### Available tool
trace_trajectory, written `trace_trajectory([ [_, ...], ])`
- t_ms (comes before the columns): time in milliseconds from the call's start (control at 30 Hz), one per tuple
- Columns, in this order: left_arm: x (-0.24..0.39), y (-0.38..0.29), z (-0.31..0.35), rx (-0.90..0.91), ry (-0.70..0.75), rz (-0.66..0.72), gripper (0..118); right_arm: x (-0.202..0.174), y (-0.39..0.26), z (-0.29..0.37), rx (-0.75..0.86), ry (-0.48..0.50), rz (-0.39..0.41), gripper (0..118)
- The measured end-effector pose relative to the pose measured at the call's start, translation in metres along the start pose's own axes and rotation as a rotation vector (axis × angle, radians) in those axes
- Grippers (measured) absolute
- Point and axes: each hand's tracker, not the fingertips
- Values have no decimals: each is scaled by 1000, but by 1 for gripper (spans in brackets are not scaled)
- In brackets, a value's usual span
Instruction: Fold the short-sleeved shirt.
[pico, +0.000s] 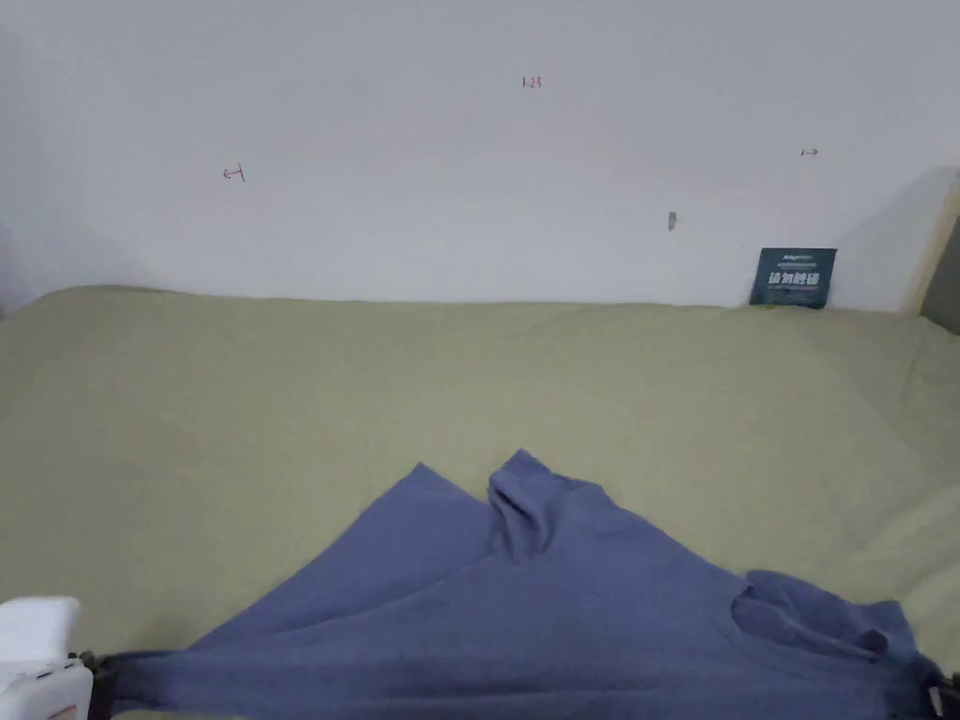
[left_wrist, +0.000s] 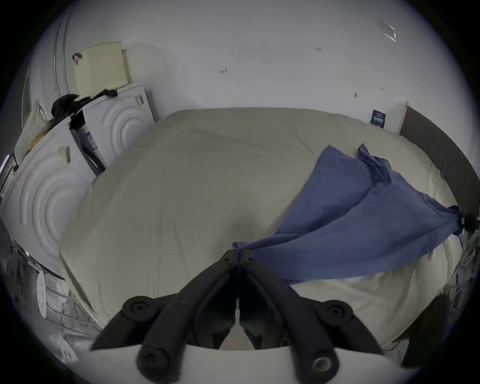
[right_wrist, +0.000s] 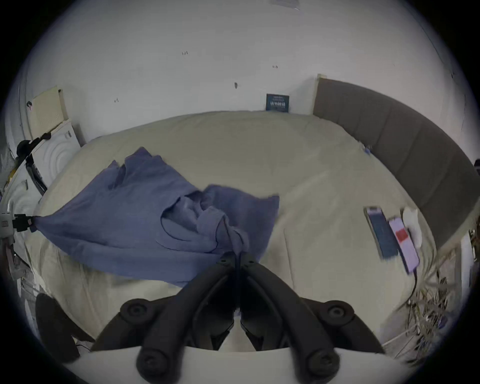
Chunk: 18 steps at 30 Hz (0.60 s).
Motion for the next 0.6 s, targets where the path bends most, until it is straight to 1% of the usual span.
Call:
trace_trajectory([
  [100, -7, -20, 1, -34, -36, 37, 0, 8, -21, -6, -33, 6, -22, 4],
  [200, -6, -29, -6, -48, -38, 47, 0, 13, -28, -22, -45, 4, -50, 5],
  [233, -4, -30, -6, -52, -34, 51, 0, 13, -28, -26, -56, 3, -47, 8],
  [267, -2, -30, -5, -50, -38, 54, 5, 14, -27, -28, -63, 4, -48, 15],
  [300, -3, -30, -5, -40, -41, 58, 41, 15, -26, -29, -71, 13, -53, 39],
  [333, -3, -29, -5, -26, -47, 61, 91, 13, -27, -27, -72, 2, -55, 59],
  [367, -5, -28, -4, -19, -39, 60, 118, 14, -25, -23, -69, 3, -57, 72],
  [400, -2, -27, 3, -13, -42, 69, 112, 14, -22, -17, -57, 5, -69, 75],
  [433, -4, -27, 12, 22, -18, 110, 112, 11, -18, -6, -11, 7, -77, 75],
  [500, 7, -16, 25, 113, -27, 171, 112, 2, -9, 15, 90, 25, -84, 75],
  [567, 18, -12, 60, 221, -44, 200, 112, -13, 3, 35, 169, 28, -64, 75],
  [600, 27, -9, 74, 270, -45, 195, 112, -28, 7, 51, 201, 26, -41, 75],
])
